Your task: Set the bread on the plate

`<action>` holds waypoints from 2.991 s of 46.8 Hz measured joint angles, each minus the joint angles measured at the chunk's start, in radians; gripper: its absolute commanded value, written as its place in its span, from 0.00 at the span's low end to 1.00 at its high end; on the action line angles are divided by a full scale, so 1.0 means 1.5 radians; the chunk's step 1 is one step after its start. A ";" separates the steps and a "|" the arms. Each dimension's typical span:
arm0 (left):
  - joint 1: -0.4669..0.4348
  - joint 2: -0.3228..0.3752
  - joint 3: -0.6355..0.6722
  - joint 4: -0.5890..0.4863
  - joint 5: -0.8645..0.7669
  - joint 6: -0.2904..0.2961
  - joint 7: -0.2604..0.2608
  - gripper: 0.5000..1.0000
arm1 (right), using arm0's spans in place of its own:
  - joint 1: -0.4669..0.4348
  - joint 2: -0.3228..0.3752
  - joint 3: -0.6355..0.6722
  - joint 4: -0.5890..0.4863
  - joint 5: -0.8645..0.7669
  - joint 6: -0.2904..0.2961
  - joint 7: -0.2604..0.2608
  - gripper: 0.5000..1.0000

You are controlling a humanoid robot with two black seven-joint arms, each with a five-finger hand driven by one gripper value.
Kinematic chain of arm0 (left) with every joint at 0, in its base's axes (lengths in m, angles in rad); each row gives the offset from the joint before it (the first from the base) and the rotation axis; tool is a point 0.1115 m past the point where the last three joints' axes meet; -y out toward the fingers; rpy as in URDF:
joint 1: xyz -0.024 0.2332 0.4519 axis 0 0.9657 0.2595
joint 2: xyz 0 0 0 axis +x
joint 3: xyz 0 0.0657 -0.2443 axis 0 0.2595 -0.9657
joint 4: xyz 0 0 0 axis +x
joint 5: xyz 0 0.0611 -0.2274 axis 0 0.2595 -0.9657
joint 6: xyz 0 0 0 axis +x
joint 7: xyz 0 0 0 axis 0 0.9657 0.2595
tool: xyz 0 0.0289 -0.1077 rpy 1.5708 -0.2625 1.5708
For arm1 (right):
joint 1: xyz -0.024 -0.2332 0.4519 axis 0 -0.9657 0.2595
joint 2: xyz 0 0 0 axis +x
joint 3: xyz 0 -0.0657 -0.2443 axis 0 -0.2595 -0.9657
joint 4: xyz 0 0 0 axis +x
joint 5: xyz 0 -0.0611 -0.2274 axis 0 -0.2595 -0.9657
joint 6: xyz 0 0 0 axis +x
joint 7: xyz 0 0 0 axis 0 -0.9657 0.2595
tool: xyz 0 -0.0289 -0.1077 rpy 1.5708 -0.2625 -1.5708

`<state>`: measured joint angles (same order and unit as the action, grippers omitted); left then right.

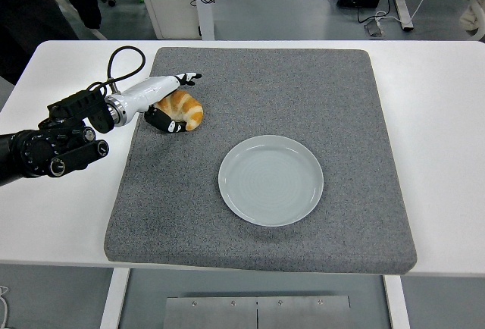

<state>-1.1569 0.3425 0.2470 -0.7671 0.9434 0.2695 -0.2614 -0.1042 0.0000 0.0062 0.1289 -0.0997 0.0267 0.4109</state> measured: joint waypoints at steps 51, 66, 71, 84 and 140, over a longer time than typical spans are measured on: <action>-0.061 0.041 -0.080 -0.009 -0.010 -0.060 -0.008 0.35 | 0.000 0.000 0.000 0.000 0.000 0.000 0.000 1.00; -0.094 0.089 -0.124 -0.064 -0.008 -0.102 -0.020 0.37 | 0.000 0.000 0.000 0.000 0.000 0.001 0.000 1.00; -0.099 0.091 -0.139 -0.081 -0.005 -0.113 -0.022 0.37 | 0.000 0.000 0.000 0.000 0.000 0.000 0.000 1.00; -0.115 0.092 -0.145 -0.143 -0.001 -0.113 -0.022 0.38 | 0.000 0.000 0.000 0.000 0.000 0.001 0.000 1.00; -0.134 0.074 -0.155 -0.334 0.129 -0.113 -0.018 0.41 | 0.000 0.000 0.000 0.000 0.000 0.000 0.000 1.00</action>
<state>-1.3575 0.4534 0.0143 -1.2685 1.1363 0.0998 -0.2883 -0.1043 0.0000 0.0061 0.1289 -0.0997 0.0274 0.4109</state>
